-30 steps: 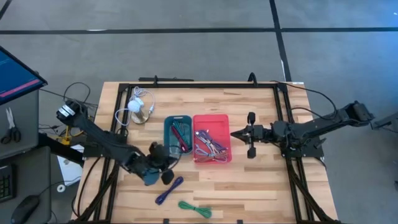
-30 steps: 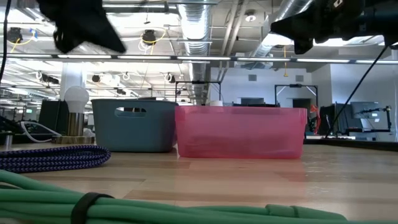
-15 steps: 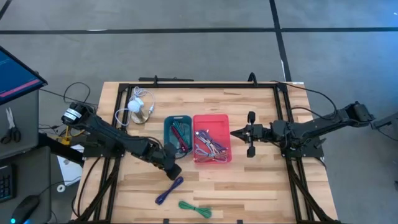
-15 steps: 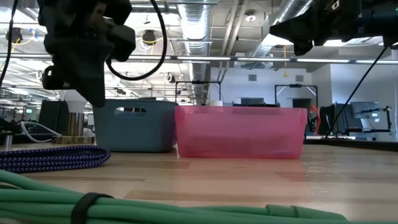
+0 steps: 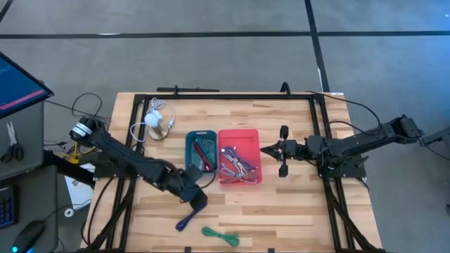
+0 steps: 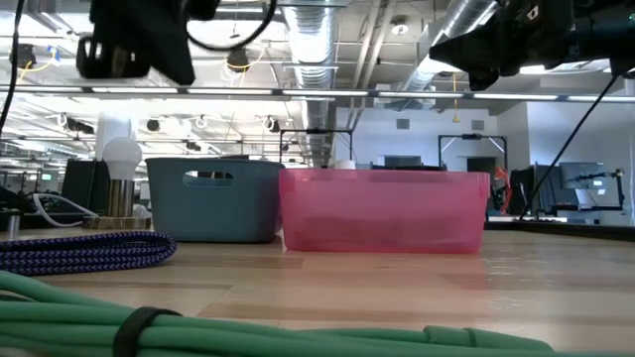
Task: Pick & Place USB Port
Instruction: Put the patterned violet charger cable into the blue bin
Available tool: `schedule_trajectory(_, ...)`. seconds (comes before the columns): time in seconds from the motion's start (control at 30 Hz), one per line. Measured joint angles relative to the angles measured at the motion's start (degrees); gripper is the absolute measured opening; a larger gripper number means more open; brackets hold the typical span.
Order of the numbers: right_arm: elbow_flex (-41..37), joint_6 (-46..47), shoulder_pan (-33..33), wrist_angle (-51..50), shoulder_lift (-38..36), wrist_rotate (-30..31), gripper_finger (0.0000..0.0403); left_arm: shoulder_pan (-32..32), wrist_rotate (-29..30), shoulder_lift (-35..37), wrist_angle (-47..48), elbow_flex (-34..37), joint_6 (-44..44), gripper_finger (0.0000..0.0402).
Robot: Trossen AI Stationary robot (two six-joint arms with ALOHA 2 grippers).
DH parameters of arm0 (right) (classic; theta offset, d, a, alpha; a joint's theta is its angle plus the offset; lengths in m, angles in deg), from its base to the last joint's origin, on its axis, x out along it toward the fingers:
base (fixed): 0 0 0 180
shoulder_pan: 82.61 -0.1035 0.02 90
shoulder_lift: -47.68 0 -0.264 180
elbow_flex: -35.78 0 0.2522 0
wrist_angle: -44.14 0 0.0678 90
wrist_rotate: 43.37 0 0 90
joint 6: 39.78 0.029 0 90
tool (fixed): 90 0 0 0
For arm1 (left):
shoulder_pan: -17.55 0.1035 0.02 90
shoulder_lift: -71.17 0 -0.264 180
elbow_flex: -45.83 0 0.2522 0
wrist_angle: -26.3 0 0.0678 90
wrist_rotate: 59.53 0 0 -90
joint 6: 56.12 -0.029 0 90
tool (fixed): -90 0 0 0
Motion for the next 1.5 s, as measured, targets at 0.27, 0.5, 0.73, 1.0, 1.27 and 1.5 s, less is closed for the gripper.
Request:
schedule_trajectory(0.27, 0.0, 0.0, 0.0, -0.2, 0.0, 0.0, 0.0003, -2.0, 1.9, -6.9, 8.3, -8.9, 2.8, 0.0003)
schedule_trajectory(0.5, 0.0, 0.0, 0.0, -0.3, 0.0, 0.0, 0.0003, -2.0, -1.1, -12.6, 12.6, -14.0, 6.2, 0.0003)
schedule_trajectory(0.73, 0.0, 0.4, 0.0, -0.4, 0.0, 0.0, 0.0003, -2.0, -7.0, -16.4, 13.6, -14.5, 12.0, 0.0003)
schedule_trajectory(1.0, 0.0, 0.5, 0.0, -1.1, 0.0, 0.0, 0.0003, -1.8, -16.2, -18.8, 14.0, -14.5, 14.3, 0.0003)
schedule_trajectory(1.27, 0.0, 0.5, 0.0, -1.8, 0.0, 0.0, 0.0003, -1.3, -16.4, -18.5, 13.9, -14.5, 9.3, 0.0011)
schedule_trajectory(1.5, 0.0, 0.5, 0.0, -1.8, 0.0, 0.0, 0.0003, 0.2, -16.4, -19.1, 13.8, -13.1, 8.5, 0.0081)
